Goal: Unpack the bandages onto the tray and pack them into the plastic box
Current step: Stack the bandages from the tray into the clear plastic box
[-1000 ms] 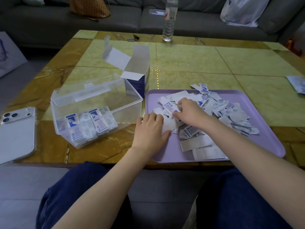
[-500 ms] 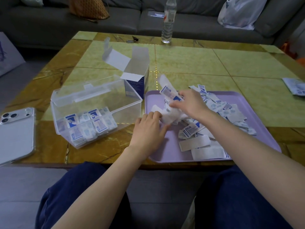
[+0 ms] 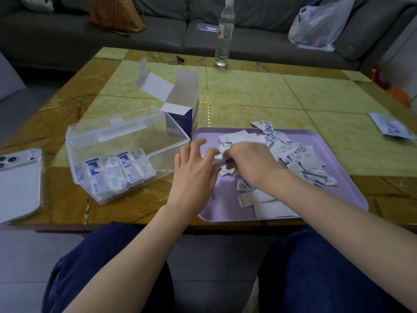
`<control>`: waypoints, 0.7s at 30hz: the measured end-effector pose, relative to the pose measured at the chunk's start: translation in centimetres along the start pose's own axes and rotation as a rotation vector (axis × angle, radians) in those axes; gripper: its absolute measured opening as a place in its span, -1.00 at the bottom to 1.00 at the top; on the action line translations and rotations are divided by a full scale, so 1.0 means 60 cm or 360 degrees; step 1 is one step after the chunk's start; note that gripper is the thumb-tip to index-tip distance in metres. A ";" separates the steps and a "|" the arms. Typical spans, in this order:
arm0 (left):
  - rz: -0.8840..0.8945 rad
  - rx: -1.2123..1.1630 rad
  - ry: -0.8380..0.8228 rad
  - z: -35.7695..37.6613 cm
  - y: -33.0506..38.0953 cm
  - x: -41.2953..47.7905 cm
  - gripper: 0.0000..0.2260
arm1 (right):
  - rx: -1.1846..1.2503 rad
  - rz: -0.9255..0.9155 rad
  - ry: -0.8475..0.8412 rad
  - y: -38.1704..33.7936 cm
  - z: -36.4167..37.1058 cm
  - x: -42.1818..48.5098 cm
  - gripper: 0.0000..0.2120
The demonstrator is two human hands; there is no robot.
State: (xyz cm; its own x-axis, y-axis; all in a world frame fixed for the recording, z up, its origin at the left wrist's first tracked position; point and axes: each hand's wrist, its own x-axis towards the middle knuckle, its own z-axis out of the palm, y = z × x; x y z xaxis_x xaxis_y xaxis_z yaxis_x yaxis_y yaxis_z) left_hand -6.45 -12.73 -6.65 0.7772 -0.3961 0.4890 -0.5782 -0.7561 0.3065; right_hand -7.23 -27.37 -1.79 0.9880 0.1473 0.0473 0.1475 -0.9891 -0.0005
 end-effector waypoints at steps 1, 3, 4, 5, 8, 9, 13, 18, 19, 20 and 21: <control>-0.0015 0.0070 -0.0096 0.008 -0.003 -0.002 -0.81 | 0.0007 -0.0015 -0.0019 -0.002 0.005 -0.002 -0.85; 0.0025 0.0173 -0.0198 0.014 -0.007 -0.005 -0.84 | 0.0040 -0.0002 -0.0009 -0.006 0.015 -0.003 -0.87; 0.0043 0.0191 -0.0227 0.012 -0.007 -0.006 -0.85 | 0.0076 0.0022 0.0003 -0.007 0.019 -0.002 -0.85; 0.0042 0.0196 -0.0268 0.011 -0.007 -0.006 -0.85 | 0.0137 0.0053 0.0006 -0.008 0.024 -0.001 -0.80; -0.0005 0.0242 -0.0384 0.012 -0.010 -0.005 -0.78 | 0.0386 0.0111 -0.0004 -0.009 0.033 0.000 -0.65; -0.0014 0.0233 -0.0396 0.013 -0.009 -0.005 -0.77 | 0.0471 0.0108 0.0002 -0.008 0.035 0.000 -0.62; -0.0008 -0.0032 -0.0377 0.018 -0.001 -0.002 -0.74 | 0.0801 -0.0020 -0.0026 -0.006 0.045 -0.007 -0.59; 0.0038 -0.0070 -0.0290 0.020 -0.005 -0.002 -0.86 | 0.0557 -0.0041 -0.0081 0.005 0.054 -0.011 -0.64; 0.0021 -0.0074 -0.0265 0.019 -0.007 -0.001 -0.88 | 0.0490 -0.0014 -0.0048 0.011 0.055 -0.011 -0.67; 0.0007 -0.0067 -0.0239 0.019 -0.008 0.000 -0.89 | 0.0472 0.0015 -0.0020 0.018 0.056 -0.011 -0.69; -0.0001 -0.0061 -0.0206 0.018 -0.010 0.001 -0.90 | 0.0475 0.0043 -0.0015 0.025 0.056 -0.012 -0.70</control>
State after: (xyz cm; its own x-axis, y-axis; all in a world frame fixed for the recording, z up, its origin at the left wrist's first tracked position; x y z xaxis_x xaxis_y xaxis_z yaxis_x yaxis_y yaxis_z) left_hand -5.79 -12.87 -7.68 0.8017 -0.4614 0.3799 -0.5848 -0.7370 0.3389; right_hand -7.54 -28.91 -5.15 0.9919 0.1221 0.0342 0.1268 -0.9469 -0.2955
